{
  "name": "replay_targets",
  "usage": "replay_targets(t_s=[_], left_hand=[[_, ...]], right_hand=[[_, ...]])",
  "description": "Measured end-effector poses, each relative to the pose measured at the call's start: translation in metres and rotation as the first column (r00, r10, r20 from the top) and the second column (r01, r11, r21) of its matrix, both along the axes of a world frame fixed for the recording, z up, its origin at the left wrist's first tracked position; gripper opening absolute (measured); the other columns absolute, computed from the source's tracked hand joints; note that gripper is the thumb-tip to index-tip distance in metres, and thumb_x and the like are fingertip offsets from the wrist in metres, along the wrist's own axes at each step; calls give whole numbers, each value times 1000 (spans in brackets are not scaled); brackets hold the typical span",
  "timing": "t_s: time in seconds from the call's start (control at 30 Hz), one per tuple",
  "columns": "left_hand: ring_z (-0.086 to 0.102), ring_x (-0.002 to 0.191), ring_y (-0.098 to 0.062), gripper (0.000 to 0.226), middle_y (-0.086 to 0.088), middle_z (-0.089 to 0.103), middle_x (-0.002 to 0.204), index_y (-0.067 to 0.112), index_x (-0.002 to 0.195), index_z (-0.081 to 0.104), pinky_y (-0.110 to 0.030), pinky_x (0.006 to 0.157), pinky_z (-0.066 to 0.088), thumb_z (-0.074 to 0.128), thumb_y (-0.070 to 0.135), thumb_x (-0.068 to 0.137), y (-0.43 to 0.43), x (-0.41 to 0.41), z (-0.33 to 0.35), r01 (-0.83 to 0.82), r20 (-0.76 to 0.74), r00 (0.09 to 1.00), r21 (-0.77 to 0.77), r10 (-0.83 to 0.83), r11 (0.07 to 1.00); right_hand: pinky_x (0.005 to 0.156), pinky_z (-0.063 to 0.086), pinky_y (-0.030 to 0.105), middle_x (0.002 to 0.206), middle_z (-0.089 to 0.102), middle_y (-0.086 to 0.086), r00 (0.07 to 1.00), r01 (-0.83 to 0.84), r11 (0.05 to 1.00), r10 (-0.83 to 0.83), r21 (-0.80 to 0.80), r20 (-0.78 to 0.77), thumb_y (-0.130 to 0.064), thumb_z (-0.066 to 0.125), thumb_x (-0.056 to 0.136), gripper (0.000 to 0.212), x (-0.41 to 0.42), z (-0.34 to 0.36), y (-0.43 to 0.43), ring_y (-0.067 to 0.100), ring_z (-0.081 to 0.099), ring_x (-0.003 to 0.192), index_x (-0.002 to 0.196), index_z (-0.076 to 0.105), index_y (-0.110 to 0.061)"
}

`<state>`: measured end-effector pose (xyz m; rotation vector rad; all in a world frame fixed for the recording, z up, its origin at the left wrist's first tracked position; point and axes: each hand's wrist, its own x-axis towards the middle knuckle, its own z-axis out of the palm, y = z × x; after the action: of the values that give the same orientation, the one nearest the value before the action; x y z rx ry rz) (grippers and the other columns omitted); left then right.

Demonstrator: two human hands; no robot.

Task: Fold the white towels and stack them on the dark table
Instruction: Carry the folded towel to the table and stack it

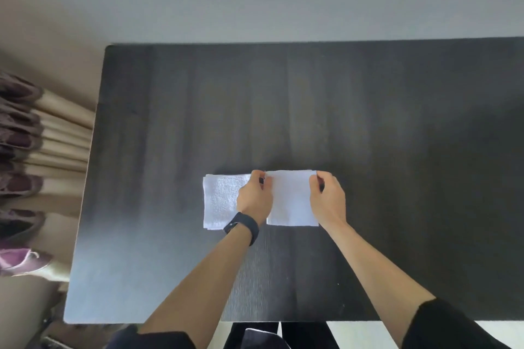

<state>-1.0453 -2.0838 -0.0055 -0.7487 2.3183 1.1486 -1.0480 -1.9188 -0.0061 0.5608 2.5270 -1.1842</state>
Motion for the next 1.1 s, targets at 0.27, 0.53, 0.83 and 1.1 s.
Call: replay_targets(t_s=[0.27,0.53,0.83,1.1], left_hand=[[56,68,-19,15,2,61,79,23,102,44,-30,55,38,38,36,103,6,-2,4,19,-4,1000,-124,-19,992],[58,78,-24,20,2,55,112,24,116,47,-37,65,51,47,35,99,0,6,13,118,-134,977,-298,-164,947],[25,149,-21,61,-2,32,159,18,151,37,-53,118,18,38,48,98,-5,11,-21,524,-122,644,-649,-755,552],[20,151,-22,61,-5,31,160,22,156,27,-57,119,10,24,51,102,-6,15,-36,570,-10,656,-649,-754,504]], right_hand=[[77,43,30,104,61,-8,1000,-2,1000,2,-21,28,-32,44,101,18,-4,-8,2,13,57,95,111,56,-24],[73,44,30,110,56,-10,999,-27,994,24,103,31,-46,41,100,29,0,-5,3,11,57,92,124,54,-34],[117,28,39,162,27,2,829,-382,750,537,541,-159,-30,33,104,52,23,-24,-7,18,22,150,153,33,-14],[119,25,50,165,18,3,778,-509,631,629,586,-2,-33,19,104,57,17,-43,0,19,9,153,157,22,-11]])
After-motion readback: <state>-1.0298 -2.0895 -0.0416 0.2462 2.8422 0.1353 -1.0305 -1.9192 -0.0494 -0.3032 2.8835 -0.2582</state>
